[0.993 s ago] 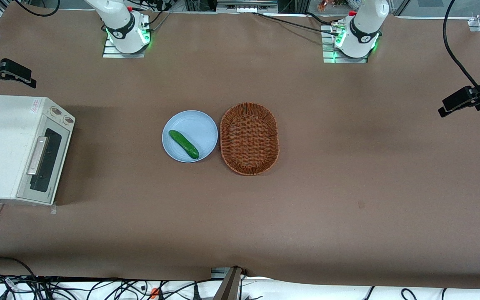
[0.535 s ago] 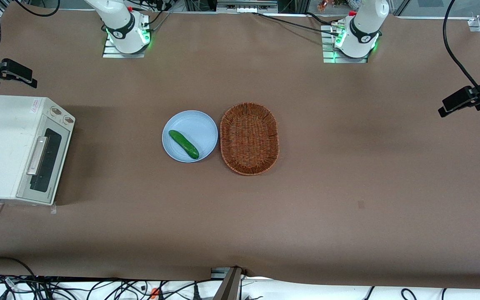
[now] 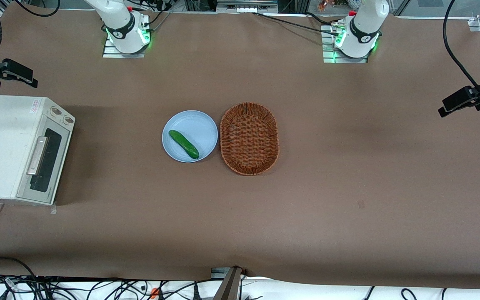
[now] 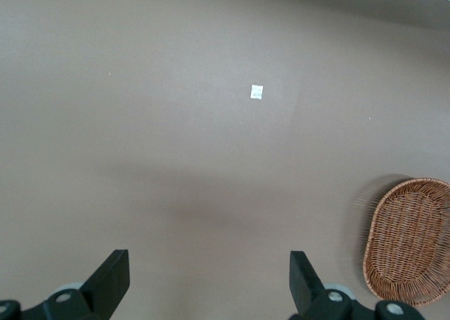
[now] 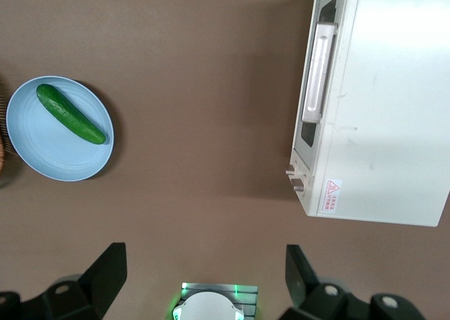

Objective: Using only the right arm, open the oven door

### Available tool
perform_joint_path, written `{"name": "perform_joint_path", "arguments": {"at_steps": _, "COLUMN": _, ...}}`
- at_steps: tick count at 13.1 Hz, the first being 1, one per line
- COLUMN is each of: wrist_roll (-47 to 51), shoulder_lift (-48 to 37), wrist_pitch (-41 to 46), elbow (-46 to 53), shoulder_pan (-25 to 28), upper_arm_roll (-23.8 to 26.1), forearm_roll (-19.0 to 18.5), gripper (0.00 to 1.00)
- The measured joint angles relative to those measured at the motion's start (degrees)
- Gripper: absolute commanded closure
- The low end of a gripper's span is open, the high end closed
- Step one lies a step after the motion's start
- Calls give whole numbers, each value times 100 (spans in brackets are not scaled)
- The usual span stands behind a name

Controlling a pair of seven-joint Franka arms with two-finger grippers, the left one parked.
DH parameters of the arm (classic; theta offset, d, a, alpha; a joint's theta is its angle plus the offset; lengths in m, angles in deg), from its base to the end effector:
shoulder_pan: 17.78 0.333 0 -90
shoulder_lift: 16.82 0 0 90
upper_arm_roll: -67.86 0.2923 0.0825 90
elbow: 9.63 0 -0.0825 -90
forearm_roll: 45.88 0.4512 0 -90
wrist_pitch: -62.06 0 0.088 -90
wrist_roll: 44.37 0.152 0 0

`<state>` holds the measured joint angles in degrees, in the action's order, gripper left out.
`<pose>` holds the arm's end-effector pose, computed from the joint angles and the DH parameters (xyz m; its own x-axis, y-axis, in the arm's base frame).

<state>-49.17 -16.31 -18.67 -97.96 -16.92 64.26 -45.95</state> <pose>0.5995 -0.0288 0.5533 0.9894 0.0362 -0.1407 0.0351 -0.9993 -0.0100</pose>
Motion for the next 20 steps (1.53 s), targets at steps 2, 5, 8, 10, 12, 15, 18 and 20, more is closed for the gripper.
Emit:
{"name": "perform_joint_path", "arguments": {"at_steps": 2, "wrist_roll": 0, "shoulder_lift": 1, "wrist_pitch": 1, "elbow": 0, "shoulder_pan": 0, "upper_arm_roll": 2, "forearm_roll": -2, "gripper": 0}}
{"name": "perform_joint_path", "arguments": {"at_steps": 5, "wrist_roll": 0, "shoulder_lift": 2, "wrist_pitch": 2, "elbow": 0, "shoulder_pan": 0, "upper_arm_roll": 3, "forearm_roll": -3, "gripper": 0}}
{"name": "perform_joint_path", "arguments": {"at_steps": 8, "wrist_roll": 0, "shoulder_lift": 3, "wrist_pitch": 2, "elbow": 0, "shoulder_pan": 3, "upper_arm_roll": 13, "forearm_roll": -3, "gripper": 0}}
{"name": "perform_joint_path", "arguments": {"at_steps": 10, "wrist_roll": 0, "shoulder_lift": 4, "wrist_pitch": 2, "elbow": 0, "shoulder_pan": 15, "upper_arm_roll": 39, "forearm_roll": -3, "gripper": 0}}
{"name": "perform_joint_path", "arguments": {"at_steps": 12, "wrist_roll": 0, "shoulder_lift": 4, "wrist_pitch": 3, "elbow": 0, "shoulder_pan": 16, "upper_arm_roll": 51, "forearm_roll": -3, "gripper": 0}}
{"name": "perform_joint_path", "arguments": {"at_steps": 15, "wrist_roll": 0, "shoulder_lift": 4, "wrist_pitch": 3, "elbow": 0, "shoulder_pan": 16, "upper_arm_roll": 51, "forearm_roll": -3, "gripper": 0}}
{"name": "perform_joint_path", "arguments": {"at_steps": 18, "wrist_roll": 0, "shoulder_lift": 4, "wrist_pitch": 3, "elbow": 0, "shoulder_pan": 16, "upper_arm_roll": 51, "forearm_roll": -3, "gripper": 0}}
{"name": "perform_joint_path", "arguments": {"at_steps": 20, "wrist_roll": 0, "shoulder_lift": 5, "wrist_pitch": 3, "elbow": 0, "shoulder_pan": 16, "upper_arm_roll": 51, "forearm_roll": -3, "gripper": 3}}
